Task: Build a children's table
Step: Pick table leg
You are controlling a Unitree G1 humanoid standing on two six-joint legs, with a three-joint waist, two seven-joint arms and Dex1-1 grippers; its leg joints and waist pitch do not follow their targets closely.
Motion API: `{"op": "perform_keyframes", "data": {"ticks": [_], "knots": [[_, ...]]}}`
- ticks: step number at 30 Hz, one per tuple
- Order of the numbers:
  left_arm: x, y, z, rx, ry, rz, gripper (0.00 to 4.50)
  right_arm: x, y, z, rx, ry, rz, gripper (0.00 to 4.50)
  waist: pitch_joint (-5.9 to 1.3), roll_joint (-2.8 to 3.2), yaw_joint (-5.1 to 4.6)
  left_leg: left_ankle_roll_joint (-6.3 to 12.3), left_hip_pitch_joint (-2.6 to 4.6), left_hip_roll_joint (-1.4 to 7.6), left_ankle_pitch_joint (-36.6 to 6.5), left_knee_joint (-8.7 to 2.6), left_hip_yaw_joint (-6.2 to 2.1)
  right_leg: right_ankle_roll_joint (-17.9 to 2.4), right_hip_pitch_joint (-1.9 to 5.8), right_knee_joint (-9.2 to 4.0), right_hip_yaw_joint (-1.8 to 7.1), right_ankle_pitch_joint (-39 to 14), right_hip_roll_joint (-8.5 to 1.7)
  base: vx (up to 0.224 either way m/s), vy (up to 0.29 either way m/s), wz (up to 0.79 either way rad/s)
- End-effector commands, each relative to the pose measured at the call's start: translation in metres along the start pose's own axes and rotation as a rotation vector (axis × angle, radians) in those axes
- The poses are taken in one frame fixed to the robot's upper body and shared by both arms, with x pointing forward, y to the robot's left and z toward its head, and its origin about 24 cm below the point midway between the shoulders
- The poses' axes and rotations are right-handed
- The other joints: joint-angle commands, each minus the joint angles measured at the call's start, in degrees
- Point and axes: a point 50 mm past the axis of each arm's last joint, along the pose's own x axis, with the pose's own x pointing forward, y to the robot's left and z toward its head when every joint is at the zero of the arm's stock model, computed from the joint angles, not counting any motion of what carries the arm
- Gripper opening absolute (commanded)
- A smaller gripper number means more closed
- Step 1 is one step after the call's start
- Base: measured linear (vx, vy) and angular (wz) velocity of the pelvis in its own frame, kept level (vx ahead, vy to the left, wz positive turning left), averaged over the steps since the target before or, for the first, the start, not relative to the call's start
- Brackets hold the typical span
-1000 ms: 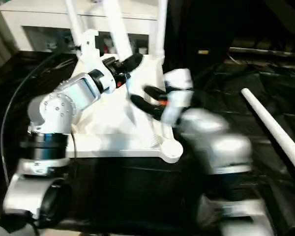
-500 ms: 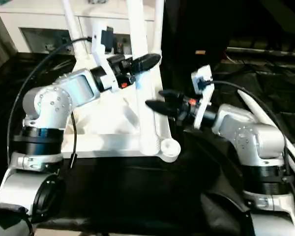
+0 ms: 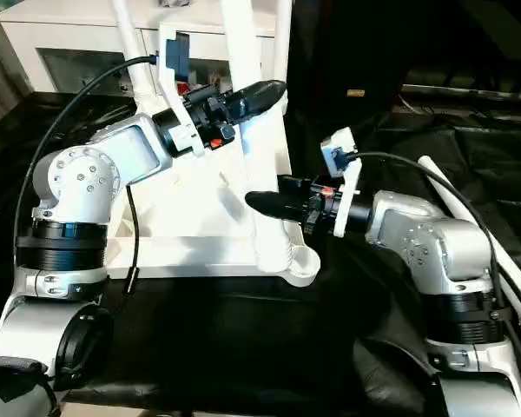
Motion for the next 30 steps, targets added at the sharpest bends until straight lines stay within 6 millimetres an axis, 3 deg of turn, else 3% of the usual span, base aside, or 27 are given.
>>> {"op": "perform_keyframes", "data": {"ticks": [1,13,17,18,19,21,28,30], "knots": [[0.003,-0.007,0.012,0.022,-0.033,-0.03,1.77,0.002,0.001,-0.003,-0.005,0.019,-0.008,2.96,-4.64,-0.95,0.36,1.83,0.81,1.17,-7.38,-3.47,-0.08,-11.87,3.74,-3.62,1.73,-11.79,-2.47,0.0,0.0,0.0],[0.003,-0.008,0.012,0.023,-0.031,-0.03,1.77,0.006,0.001,-0.006,0.005,0.016,-0.01,1.95,-4.56,-0.83,0.79,1.1,0.86,1.19,-8.49,-3.57,-0.15,-10.97,3.62,-3.76,1.73,-13.71,-2.48,0.0,0.0,0.0],[0.002,-0.007,0.011,0.027,-0.03,-0.021,1.77,0.009,0.0,-0.006,-0.001,0.004,-0.027,1.87,-4.55,-0.79,0.82,0.87,0.85,1.18,-8.65,-3.6,-0.16,-10.79,3.56,-3.77,1.74,-13.8,-2.48,0.0,0.0,0.0],[0.003,-0.003,0.01,0.028,-0.025,0.024,1.77,0.011,-0.001,-0.005,-0.007,-0.005,-0.043,1.86,-4.61,-0.78,0.81,0.77,0.88,1.2,-8.53,-3.58,-0.18,-10.84,3.55,-3.72,1.73,-13.48,-2.49,0.0,0.0,0.0],[0.003,-0.001,0.009,0.017,-0.026,0.037,2.33,0.012,-0.001,-0.005,-0.008,-0.009,-0.05,1.85,-4.61,-0.73,0.77,0.65,0.86,1.23,-8.47,-3.59,-0.2,-10.92,3.54,-3.61,1.75,-13.07,-2.45,0.0,0.0,0.0],[0.005,0.004,0.006,-0.003,-0.009,0.085,2.53,0.017,-0.003,-0.005,-0.032,-0.018,-0.101,1.85,-4.56,-0.72,0.83,0.38,0.89,1.13,-8.7,-3.59,-0.18,-10.59,3.45,-3.74,1.75,-13.57,-2.47,0.0,0.0,0.0],[0.002,0.034,-0.018,0.195,0.092,0.478,2.93,0.04,-0.009,-0.008,-0.176,-0.017,-0.331,1.85,-4.54,-0.55,0.73,-1.76,0.85,1.07,-9.54,-3.99,-0.37,-6.79,3.33,-4.06,1.83,-15.27,-2.29,0.0,0.0,0.0],[0.001,0.038,-0.023,0.157,0.071,0.528,2.95,0.051,-0.007,-0.011,-0.224,-0.014,-0.39,1.85,-4.69,-0.53,0.86,-1.79,0.87,1.02,-9.06,-3.86,-0.33,-7.39,3.41,-3.83,1.86,-13.61,-2.32,0.0,0.0,0.0]]}}
